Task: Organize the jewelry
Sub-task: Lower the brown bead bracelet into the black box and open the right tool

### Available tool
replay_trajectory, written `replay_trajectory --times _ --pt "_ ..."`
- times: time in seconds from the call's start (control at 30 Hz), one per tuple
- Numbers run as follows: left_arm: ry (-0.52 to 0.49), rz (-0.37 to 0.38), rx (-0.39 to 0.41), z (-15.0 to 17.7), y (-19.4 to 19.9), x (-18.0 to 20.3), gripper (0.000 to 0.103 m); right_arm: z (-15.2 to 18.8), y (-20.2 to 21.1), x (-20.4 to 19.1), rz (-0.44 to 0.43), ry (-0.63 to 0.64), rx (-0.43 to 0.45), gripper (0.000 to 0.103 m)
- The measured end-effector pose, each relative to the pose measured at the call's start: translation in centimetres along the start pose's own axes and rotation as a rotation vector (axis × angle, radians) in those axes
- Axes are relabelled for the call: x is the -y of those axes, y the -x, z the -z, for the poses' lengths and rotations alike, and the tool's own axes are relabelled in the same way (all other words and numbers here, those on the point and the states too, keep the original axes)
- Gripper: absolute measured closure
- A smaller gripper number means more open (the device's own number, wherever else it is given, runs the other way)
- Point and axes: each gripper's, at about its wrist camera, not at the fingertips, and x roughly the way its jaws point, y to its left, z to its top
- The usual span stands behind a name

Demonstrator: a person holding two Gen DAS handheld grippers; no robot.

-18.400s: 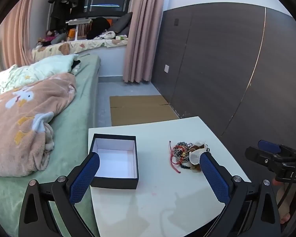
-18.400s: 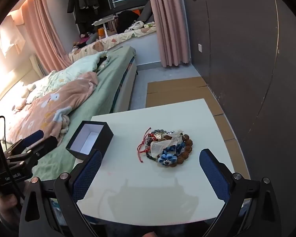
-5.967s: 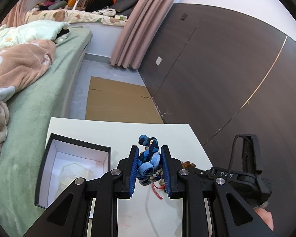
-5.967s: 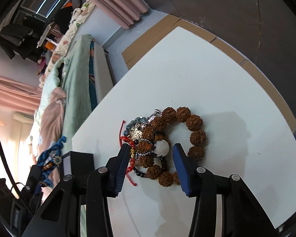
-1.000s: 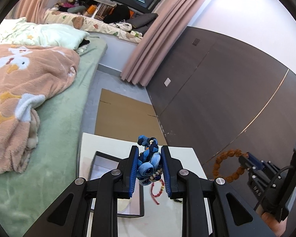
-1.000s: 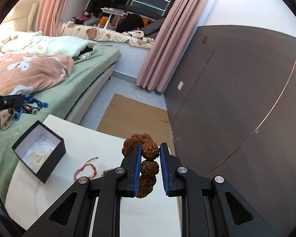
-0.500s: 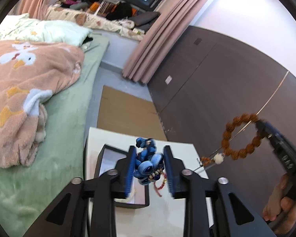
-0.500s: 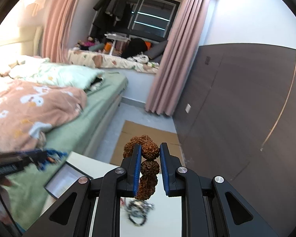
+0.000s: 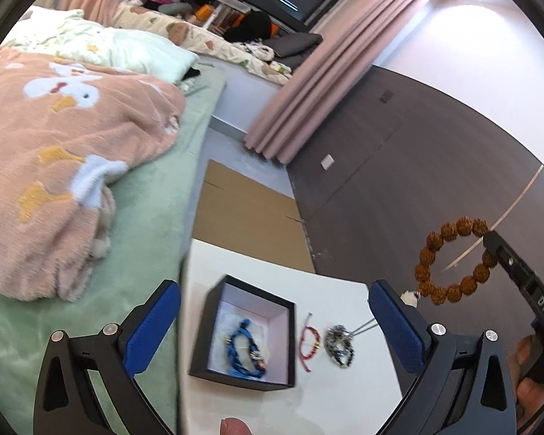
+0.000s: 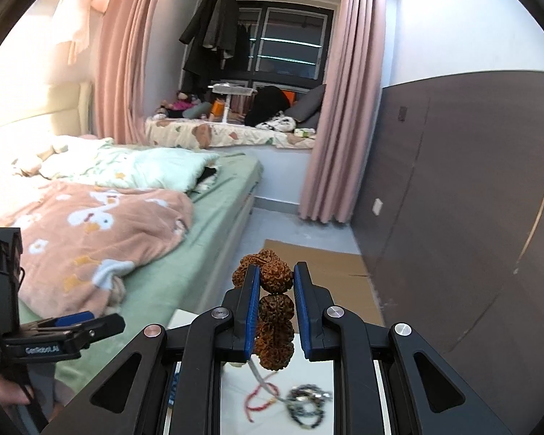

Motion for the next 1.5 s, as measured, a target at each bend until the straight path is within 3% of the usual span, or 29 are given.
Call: replay_trajectory --times 0.23,0.33,0.43,0.5,0.57,0.8,1.1,1.5 --pt "0.063 -0.059 0.064 -0.8 1.3 -2.7 0.000 2.5 -4.9 -1.1 -0.183 -0.085 -0.091 0.083" --pt "0.091 -0.069 0.090 -1.1 1.6 -3.4 0.000 3.4 -6.9 -1.8 -0.319 -0.137 -0.152 0.083" --pt "0.109 -0.076 0.099 -1.5 1.5 -3.9 0.000 4.3 -8.6 -2.6 -0.375 -0.145 -0.222 0.073" --pt "0.110 -0.079 0.095 -1.5 1.3 -4.0 0.000 4.9 -8.8 -2.5 -0.367 -0.147 -0.231 0.045" --pt "0.100 -0.082 0.089 -1.4 1.1 -3.8 0.000 5.1 -8.5 -1.4 -0.356 -0.179 -0.209 0.035" --pt "0.055 -0.052 0.058 -0.7 0.2 -1.8 0.000 6.1 -7.9 3.8 -0.320 -0.318 -0.246 0.032" --pt "-0.066 -0.026 0.012 1.3 -2.2 3.7 0.000 10.5 -7.6 10.5 -0.204 -0.522 -0.332 0.032" --pt "-0.213 0.003 -0.081 4.5 -6.7 8.2 0.004 15.9 -9.5 14.1 -0.164 -0.651 -0.452 0.033"
